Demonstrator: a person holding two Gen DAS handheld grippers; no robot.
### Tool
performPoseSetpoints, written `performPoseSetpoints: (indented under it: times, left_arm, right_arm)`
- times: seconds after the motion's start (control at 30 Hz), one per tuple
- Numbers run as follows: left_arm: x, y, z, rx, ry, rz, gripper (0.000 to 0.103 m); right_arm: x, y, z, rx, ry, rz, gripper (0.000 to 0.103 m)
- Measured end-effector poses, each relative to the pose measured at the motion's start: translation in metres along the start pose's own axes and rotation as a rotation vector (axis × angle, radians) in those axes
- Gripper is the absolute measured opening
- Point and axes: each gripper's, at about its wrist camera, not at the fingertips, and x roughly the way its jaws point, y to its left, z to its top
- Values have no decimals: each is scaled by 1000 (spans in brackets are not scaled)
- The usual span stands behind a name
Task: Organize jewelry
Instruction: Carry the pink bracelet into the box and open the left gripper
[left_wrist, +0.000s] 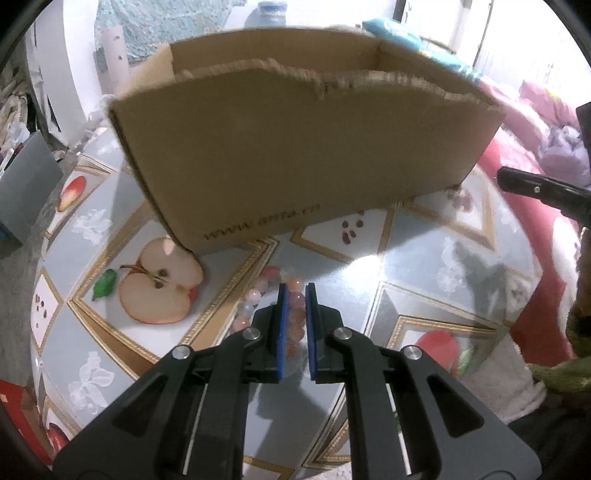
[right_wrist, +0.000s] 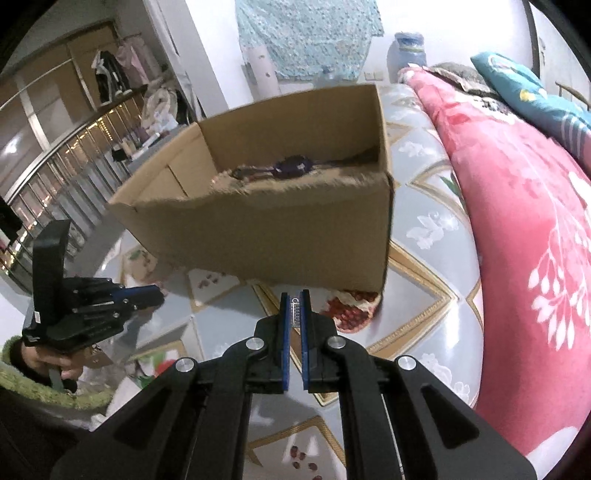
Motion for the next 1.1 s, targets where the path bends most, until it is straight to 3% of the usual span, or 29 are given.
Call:
performPoseSetpoints:
  times: [0.1, 0.47, 0.7, 0.87, 1.0, 1.1]
  left_arm:
    - [-16, 4, 3, -10, -43, -21, 8]
    - [-84, 24, 34, -125, -227, -216, 8]
    - [-119, 21, 71, -110, -317, -355, 8]
    - [-107, 21, 115, -67, -296, -313, 8]
    - [-68, 17, 141, -2, -206, -203, 8]
    - [-42, 25, 149, 8, -124, -162, 8]
  right_arm:
    - [-6, 5, 9, -9, -30, 20, 5]
    - [-26, 10, 66, -16, -156, 101, 5]
    - [-23, 4, 112, -23, -142, 125, 5]
    - [8, 0, 143, -39, -16, 143, 5]
    - [41, -4, 161, -57, 98, 118, 5]
    - [69, -10, 171, -72, 191, 71, 5]
